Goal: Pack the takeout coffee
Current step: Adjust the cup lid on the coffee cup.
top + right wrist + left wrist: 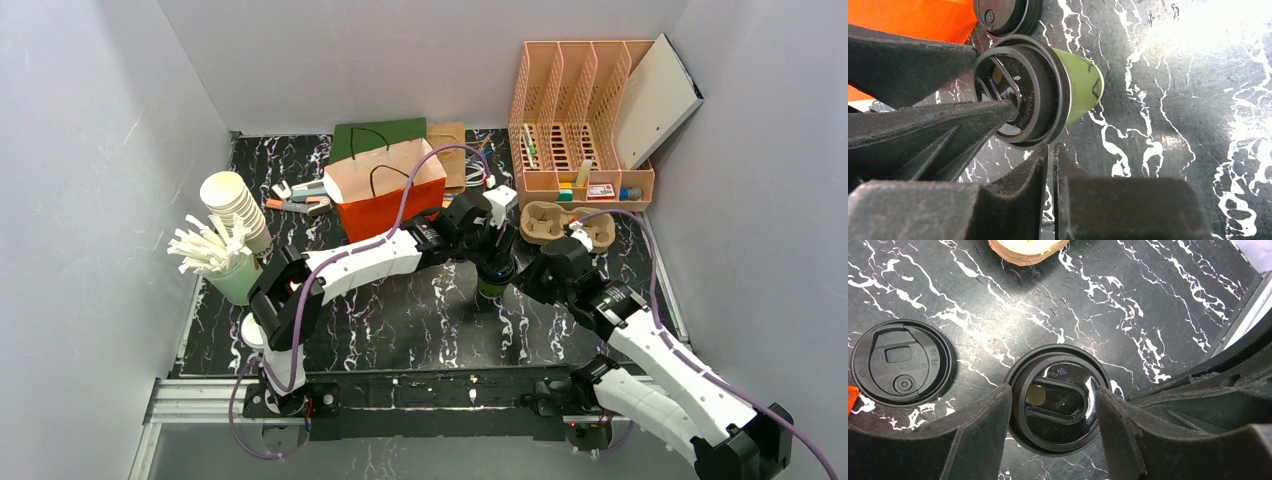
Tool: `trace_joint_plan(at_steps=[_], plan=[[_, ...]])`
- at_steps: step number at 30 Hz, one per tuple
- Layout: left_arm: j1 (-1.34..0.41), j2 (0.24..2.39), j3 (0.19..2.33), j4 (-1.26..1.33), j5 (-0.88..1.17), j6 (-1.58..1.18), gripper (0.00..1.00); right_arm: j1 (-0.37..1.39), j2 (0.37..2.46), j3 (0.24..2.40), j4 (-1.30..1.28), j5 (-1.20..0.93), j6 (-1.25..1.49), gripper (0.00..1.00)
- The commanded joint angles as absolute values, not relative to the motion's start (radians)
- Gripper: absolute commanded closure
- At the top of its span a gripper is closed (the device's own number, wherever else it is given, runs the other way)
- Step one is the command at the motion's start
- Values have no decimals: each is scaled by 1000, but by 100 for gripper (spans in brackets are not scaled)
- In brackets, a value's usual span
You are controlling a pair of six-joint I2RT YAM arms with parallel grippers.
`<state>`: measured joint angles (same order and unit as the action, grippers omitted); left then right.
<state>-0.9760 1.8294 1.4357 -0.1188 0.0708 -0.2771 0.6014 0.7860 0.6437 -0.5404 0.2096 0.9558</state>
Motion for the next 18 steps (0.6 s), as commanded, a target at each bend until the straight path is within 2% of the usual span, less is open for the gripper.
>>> trace_joint_plan(at_steps=[1, 18], plan=[[-972, 1843, 1466, -152, 94, -251, 40, 597, 772, 628, -468, 214, 989, 83], [-975, 1875, 1479, -192, 66, -228, 50, 598, 815, 608, -441, 221, 1000, 83]])
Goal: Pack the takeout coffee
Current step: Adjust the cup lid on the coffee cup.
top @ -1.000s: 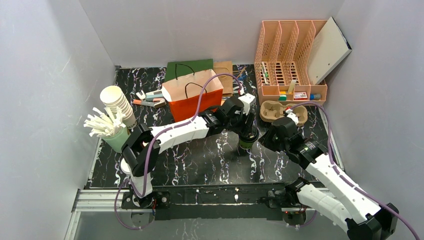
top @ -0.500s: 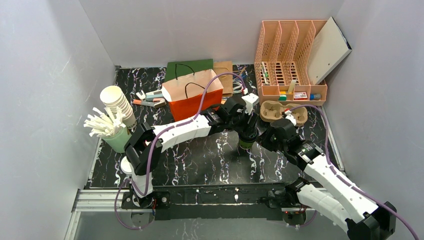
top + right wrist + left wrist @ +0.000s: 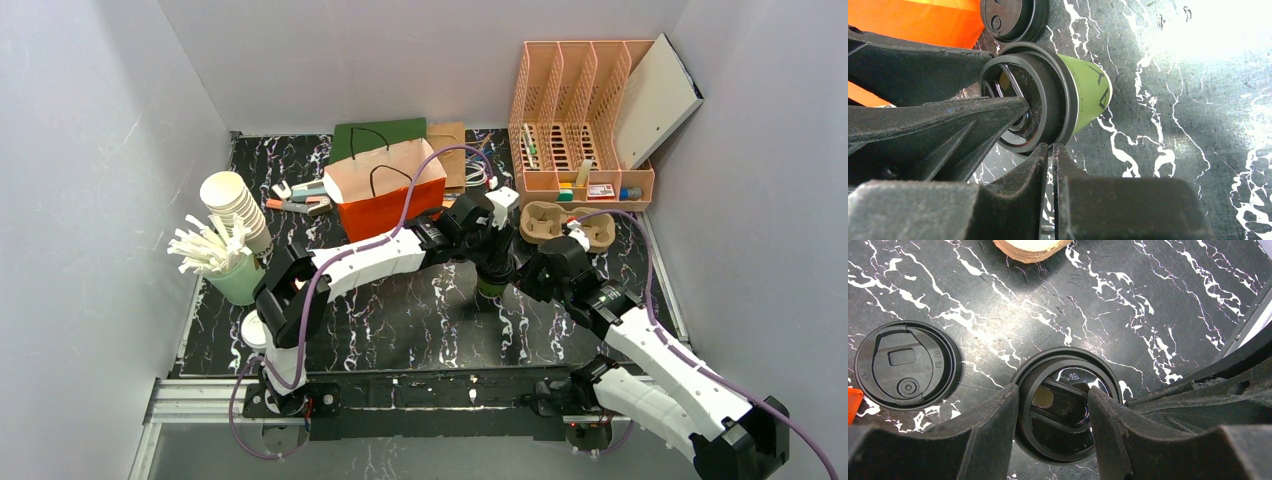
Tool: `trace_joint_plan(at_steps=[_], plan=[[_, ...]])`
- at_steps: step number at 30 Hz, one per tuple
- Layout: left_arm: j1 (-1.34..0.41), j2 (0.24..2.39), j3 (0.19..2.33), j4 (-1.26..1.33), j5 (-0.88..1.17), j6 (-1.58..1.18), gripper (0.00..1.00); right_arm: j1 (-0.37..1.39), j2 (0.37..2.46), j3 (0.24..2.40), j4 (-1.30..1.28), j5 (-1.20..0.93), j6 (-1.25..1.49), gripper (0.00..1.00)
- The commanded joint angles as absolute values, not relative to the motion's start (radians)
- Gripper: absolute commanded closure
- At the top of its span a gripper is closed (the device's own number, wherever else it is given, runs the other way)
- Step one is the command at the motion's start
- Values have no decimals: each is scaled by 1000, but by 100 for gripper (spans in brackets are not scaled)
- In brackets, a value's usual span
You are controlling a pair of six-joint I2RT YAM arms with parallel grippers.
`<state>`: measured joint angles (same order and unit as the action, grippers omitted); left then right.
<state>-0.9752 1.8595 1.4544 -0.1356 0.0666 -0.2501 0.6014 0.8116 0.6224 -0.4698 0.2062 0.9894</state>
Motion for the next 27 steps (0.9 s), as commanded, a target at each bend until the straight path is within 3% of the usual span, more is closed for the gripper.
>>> trace_joint_plan(at_steps=[1, 27], plan=[[-976, 1875, 1479, -194, 66, -226, 50, 597, 814, 606, -443, 222, 1001, 83], [-1004, 1883, 1445, -215, 45, -210, 56, 597, 829, 499, -474, 193, 1043, 87]])
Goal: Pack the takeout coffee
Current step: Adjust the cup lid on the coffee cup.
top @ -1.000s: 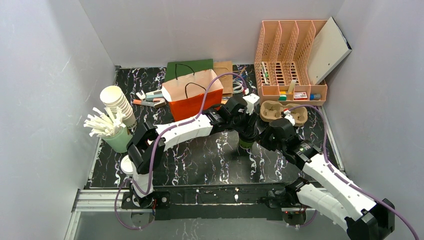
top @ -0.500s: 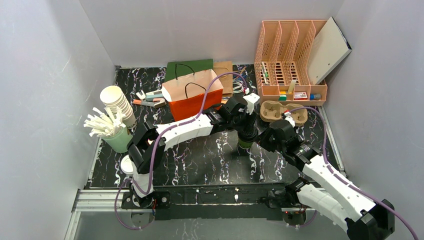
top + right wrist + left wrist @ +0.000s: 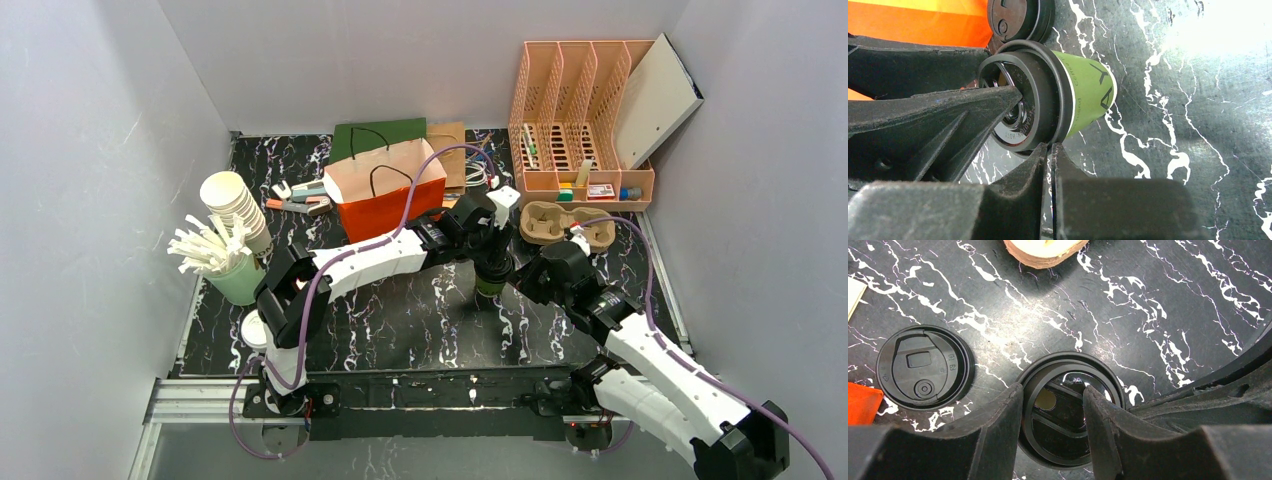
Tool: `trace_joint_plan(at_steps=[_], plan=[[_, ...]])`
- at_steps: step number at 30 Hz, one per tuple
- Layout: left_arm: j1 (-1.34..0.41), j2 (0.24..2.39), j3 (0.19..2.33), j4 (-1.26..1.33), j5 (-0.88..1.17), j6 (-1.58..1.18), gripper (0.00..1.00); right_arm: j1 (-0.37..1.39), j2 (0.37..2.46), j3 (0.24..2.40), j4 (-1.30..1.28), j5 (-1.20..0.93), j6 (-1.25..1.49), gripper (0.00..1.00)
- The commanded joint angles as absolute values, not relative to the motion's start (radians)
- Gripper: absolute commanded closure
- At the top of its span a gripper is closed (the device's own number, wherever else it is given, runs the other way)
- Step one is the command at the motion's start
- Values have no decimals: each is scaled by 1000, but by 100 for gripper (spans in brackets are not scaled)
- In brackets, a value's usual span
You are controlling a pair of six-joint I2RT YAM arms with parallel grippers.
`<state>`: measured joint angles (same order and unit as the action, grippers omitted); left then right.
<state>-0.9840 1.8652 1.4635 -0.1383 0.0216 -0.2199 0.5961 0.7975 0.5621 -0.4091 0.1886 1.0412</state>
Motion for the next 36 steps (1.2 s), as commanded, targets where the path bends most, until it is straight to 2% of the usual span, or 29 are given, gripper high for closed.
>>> trace_joint_plan(at_steps=[1, 36], plan=[[-1005, 1885, 1442, -213, 45, -211, 56, 594, 833, 494, -475, 192, 1046, 87], [-1004, 1898, 1350, -155, 77, -234, 61, 578, 1007, 556, -648, 190, 1141, 88]])
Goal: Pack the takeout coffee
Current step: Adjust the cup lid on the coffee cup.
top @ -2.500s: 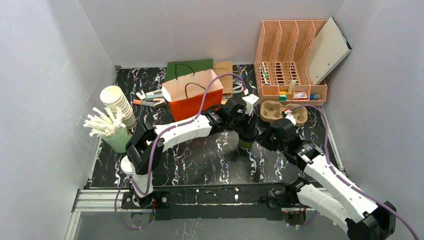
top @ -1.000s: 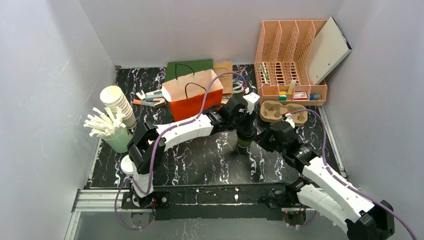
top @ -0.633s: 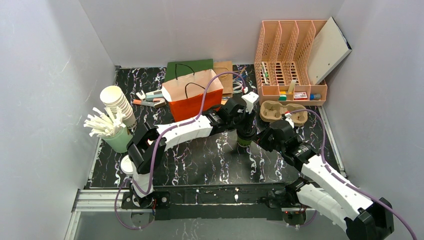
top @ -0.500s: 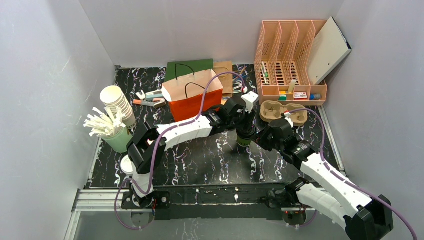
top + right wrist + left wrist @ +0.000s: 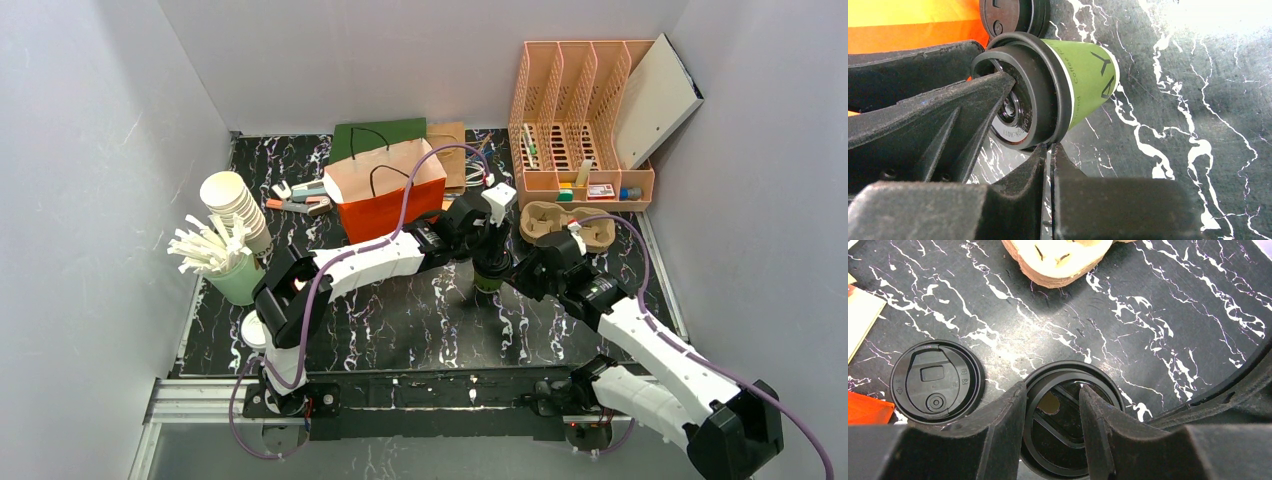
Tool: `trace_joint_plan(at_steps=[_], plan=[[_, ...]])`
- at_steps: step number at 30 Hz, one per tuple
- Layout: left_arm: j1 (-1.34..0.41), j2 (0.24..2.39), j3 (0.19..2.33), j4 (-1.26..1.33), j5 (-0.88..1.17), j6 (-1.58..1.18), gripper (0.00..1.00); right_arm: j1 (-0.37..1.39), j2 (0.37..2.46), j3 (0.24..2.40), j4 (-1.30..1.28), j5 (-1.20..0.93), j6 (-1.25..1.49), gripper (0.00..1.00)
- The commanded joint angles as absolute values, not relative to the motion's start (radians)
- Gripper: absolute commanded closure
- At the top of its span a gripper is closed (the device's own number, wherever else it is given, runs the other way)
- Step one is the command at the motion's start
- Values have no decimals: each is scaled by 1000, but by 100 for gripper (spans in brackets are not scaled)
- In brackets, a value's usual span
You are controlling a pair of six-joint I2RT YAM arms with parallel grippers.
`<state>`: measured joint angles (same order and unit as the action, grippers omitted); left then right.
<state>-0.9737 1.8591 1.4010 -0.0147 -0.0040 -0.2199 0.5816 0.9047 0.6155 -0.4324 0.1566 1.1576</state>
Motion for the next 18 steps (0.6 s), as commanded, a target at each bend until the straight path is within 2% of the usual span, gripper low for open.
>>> trace_joint_plan(at_steps=[1, 18], plan=[[-1003, 1898, 1348, -154, 77, -235, 61, 576, 1015, 553, -648, 189, 1141, 88], [-1004, 1923, 1324, -131, 101, -245, 61, 558, 1058, 511, -605, 166, 1139, 88]])
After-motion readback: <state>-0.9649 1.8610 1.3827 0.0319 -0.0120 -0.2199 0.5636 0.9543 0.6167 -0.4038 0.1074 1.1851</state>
